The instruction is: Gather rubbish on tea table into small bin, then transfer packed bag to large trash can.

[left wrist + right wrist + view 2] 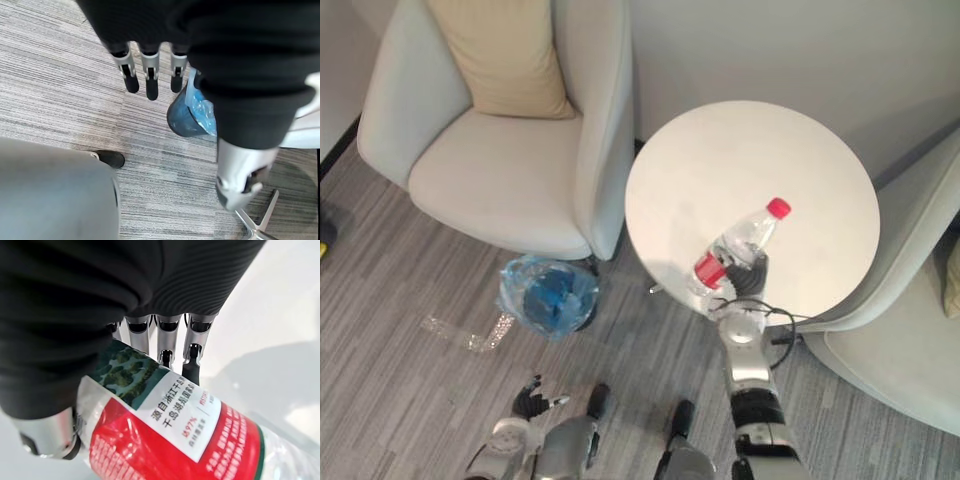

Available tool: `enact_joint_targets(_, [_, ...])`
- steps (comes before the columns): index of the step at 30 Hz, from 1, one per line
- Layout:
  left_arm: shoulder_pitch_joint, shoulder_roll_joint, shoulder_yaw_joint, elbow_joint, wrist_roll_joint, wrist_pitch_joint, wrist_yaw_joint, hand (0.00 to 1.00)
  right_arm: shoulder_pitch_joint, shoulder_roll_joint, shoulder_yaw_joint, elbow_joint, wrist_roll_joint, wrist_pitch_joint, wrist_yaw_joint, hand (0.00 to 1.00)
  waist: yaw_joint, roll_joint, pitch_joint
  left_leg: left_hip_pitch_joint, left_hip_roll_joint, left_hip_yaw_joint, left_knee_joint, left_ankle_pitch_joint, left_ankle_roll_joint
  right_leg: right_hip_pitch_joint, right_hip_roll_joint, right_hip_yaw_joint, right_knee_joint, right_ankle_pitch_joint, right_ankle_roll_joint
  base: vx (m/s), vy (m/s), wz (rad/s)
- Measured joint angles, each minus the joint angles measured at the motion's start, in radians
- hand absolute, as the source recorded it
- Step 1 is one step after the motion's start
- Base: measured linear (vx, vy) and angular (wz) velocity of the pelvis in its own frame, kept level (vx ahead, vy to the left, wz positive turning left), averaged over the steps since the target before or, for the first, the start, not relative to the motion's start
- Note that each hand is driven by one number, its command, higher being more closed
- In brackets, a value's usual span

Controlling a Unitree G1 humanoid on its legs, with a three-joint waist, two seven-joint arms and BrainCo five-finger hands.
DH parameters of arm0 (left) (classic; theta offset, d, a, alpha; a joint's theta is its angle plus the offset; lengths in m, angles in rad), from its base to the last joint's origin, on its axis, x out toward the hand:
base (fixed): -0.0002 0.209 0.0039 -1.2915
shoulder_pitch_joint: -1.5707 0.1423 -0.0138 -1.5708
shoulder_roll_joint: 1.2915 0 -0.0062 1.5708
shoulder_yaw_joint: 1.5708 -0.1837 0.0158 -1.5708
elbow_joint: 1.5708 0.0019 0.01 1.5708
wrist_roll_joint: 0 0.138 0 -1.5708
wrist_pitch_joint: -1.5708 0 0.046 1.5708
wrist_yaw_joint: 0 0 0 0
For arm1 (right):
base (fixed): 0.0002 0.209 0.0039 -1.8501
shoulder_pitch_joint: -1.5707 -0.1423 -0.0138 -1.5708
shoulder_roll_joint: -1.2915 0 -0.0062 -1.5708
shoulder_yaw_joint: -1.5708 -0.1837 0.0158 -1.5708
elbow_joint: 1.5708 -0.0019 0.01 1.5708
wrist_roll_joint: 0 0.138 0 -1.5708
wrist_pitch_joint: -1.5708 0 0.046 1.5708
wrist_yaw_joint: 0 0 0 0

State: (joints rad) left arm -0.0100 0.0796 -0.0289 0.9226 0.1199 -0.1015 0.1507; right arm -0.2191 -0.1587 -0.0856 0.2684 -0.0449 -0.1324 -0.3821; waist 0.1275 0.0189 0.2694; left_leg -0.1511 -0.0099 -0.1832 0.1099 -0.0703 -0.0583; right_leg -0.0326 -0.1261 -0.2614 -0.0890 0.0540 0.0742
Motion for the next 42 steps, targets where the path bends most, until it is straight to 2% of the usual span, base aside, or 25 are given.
enact_joint_targets(9, [0.004,0.008,-0.012,0.016,0.057,0.009,-0.002,0.0,0.21,0.012,0.063,-0.2,-0.049,-0.029,0.093,1.0,-0.035,-0.002,-0.016,0.032,0.004,0.02,-0.002,-0.001,-0.001,0.019,0.001,0.028,0.0,0.008,0.006,-0.06,0.018,-0.08])
enact_joint_targets(17, [0.004,0.021,-0.074,0.055,0.077,0.024,-0.002,0.0,0.281,0.014,0.101,-0.262,-0.113,-0.048,0.11,1.0,-0.065,0.0,-0.06,0.059,0.007,0.032,-0.006,0.0,-0.001,0.039,0.002,0.032,-0.001,0.01,0.006,-0.01,0.008,-0.05])
enact_joint_targets(21, [0.005,0.019,-0.078,0.064,0.076,0.024,-0.002,0.0,0.288,0.029,0.108,-0.264,-0.114,-0.049,0.11,1.0,-0.068,0.001,-0.063,0.087,0.008,0.03,-0.003,0.0,-0.001,0.07,0.003,0.026,-0.001,0.01,0.006,-0.02,0.003,0.02])
enact_joint_targets(25, [0.005,0.014,-0.077,0.067,0.076,0.024,-0.001,0.0,0.314,0.033,0.151,-0.343,-0.153,-0.05,0.111,1.0,-0.069,0.006,-0.066,0.083,0.009,0.013,-0.002,0.013,-0.007,0.077,0.005,0.01,-0.001,0.011,0.004,-0.05,-0.002,0.12])
enact_joint_targets(29, [0.006,-0.017,-0.068,0.066,0.074,0.025,0.0,0.0,0.316,0.032,0.179,-0.382,-0.153,-0.055,0.111,1.0,-0.068,0.017,-0.068,0.078,0.018,0.017,0.007,0.017,-0.006,0.086,0.004,-0.006,0.001,0.008,0.0,-0.07,-0.007,0.14])
enact_joint_targets(30, [0.005,-0.026,-0.07,0.066,0.074,0.025,0.0,0.0,0.309,0.03,0.187,-0.381,-0.153,-0.055,0.111,1.0,-0.066,0.026,-0.068,0.062,0.023,0.047,0.018,0.002,0.018,0.079,0.002,-0.014,0.018,0.005,-0.003,-0.11,0.019,-0.02])
enact_joint_targets(31, [0.007,-0.026,-0.076,0.071,0.074,0.026,0.001,0.0,0.308,0.031,0.188,-0.379,-0.154,-0.054,0.108,1.0,-0.068,0.035,-0.073,0.056,0.043,0.13,0.028,-0.028,0.067,0.073,-0.002,-0.022,0.036,0.0,-0.002,-0.11,0.02,0.09])
enact_joint_targets(33, [0.012,-0.026,-0.08,0.076,0.074,0.026,0.002,0.0,0.306,0.021,0.184,-0.38,-0.155,-0.054,0.1,1.0,-0.085,0.038,-0.079,0.051,0.081,0.248,0.02,-0.042,0.111,0.064,-0.013,-0.043,0.051,-0.005,-0.004,-0.03,-0.004,0.37])
enact_joint_targets(36, [0.009,-0.025,-0.102,0.089,0.075,0.026,0.003,0.0,0.302,-0.009,0.169,-0.378,-0.178,-0.05,0.092,1.0,-0.095,0.042,-0.092,0.045,0.131,0.431,-0.001,-0.046,0.107,0.047,-0.046,-0.112,0.051,-0.005,-0.006,0.03,0.022,0.61])
enact_joint_targets(37, [0.004,-0.027,-0.117,0.091,0.076,0.026,0.003,0.0,0.296,-0.014,0.15,-0.369,-0.191,-0.046,0.086,1.0,-0.099,0.047,-0.096,0.024,0.162,0.523,0.038,-0.043,0.125,0.045,-0.057,-0.146,0.056,-0.008,-0.005,0.06,0.082,0.86])
enact_joint_targets(38, [0.011,-0.037,-0.131,0.091,0.076,0.026,0.004,0.0,0.289,-0.018,0.123,-0.358,-0.192,-0.036,0.083,1.0,-0.107,0.061,-0.105,0.017,0.188,0.612,0.049,-0.005,0.134,0.045,-0.063,-0.182,0.075,-0.025,0.012,0.06,0.084,0.91])
enact_joint_targets(39, [0.017,-0.039,-0.141,0.091,0.076,0.026,0.005,0.0,0.28,-0.02,0.116,-0.347,-0.192,-0.032,0.079,1.0,-0.118,0.068,-0.109,0.018,0.191,0.619,0.039,0.036,0.107,0.053,-0.067,-0.203,0.083,-0.032,0.022,0.06,0.085,0.92])
enact_joint_targets(40, [0.021,-0.04,-0.149,0.091,0.076,0.026,0.007,0.0,0.257,-0.018,0.113,-0.319,-0.193,-0.026,0.07,1.0,-0.125,0.076,-0.116,0.032,0.176,0.599,0.007,0.067,0.045,0.067,-0.081,-0.228,0.091,-0.037,0.031,0.08,0.13,0.75])
enact_joint_targets(41, [0.022,-0.037,-0.152,0.092,0.077,0.026,0.02,0.0,0.239,-0.012,0.119,-0.293,-0.193,-0.023,0.068,1.0,-0.121,0.068,-0.119,0.049,0.148,0.582,-0.034,0.092,0.007,0.075,-0.097,-0.243,0.096,-0.038,0.04,0.08,0.139,0.62])
enact_joint_targets(42, [0.022,-0.033,-0.152,0.091,0.077,0.026,0.021,0.0,0.234,-0.006,0.123,-0.286,-0.193,-0.021,0.069,1.0,-0.12,0.063,-0.117,0.05,0.136,0.576,-0.041,0.093,0.007,0.082,-0.104,-0.252,0.095,-0.038,0.043,0.06,0.121,0.53])
